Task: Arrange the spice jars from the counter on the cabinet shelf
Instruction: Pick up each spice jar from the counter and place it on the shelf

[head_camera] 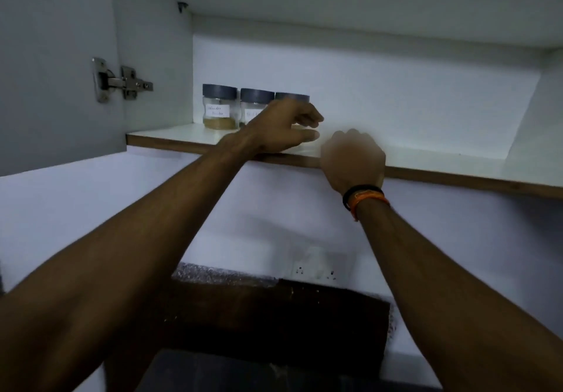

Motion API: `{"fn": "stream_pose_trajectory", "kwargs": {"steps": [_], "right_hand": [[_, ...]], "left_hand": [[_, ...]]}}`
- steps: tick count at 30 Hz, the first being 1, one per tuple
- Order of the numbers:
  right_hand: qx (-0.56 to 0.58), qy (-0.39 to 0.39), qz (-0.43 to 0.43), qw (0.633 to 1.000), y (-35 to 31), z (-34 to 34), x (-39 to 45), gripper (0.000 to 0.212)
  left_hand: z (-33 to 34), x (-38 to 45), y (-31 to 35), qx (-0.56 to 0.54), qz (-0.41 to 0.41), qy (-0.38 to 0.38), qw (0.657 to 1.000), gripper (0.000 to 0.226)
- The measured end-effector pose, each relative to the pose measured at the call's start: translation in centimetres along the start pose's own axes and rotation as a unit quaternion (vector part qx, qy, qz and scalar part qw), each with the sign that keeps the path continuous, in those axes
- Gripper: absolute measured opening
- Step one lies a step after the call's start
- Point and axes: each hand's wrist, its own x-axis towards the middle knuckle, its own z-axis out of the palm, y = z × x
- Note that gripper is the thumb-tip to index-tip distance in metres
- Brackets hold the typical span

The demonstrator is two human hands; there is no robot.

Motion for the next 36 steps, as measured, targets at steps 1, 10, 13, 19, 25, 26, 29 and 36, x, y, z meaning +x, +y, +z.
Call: {"fn": "stream_pose_trajectory", "kwargs": {"steps": [1,10,13,19,25,26,29,36], "right_hand": [[-0.006,0.001,-0.013,1.000,0.0,-0.2,-0.7,0.037],[0.039,-0.068,-0.030,0.996,-0.8,-2.8,-8.9,0.066],[0.081,-0.092,-0.002,0.993,-0.8,-3.3,-12.7,0.067],[0.128,-0.248,0.078,0.957,1.1,-2.9,-24.6,0.056],[0.138,-0.398,0.147,0.895,2.1,-3.7,-37.7,0.039],[0.134,-0.422,0.150,0.884,2.2,-4.1,-39.8,0.036],[0.129,-0.461,0.158,0.863,2.2,-5.2,-44.9,0.025],[0.148,-0.524,0.159,0.824,1.5,-7.9,-52.1,0.026]], "left_hand": [[0.2,-1.1,0.7,-0.006,-0.001,0.003,1.000,0.037],[4.6,-10.9,4.0,0.030,0.026,0.046,0.998,0.039],[7.4,-14.1,4.3,0.000,-0.002,0.050,0.999,0.037],[14.4,-22.1,3.5,-0.044,-0.138,-0.092,0.985,0.040],[21.2,-31.9,4.0,-0.065,-0.206,-0.287,0.933,0.040],[22.2,-33.5,4.2,-0.068,-0.214,-0.326,0.918,0.039],[24.6,-37.4,4.4,-0.075,-0.241,-0.389,0.886,0.026],[28.1,-44.6,4.3,-0.127,-0.332,-0.417,0.836,0.021]]}}
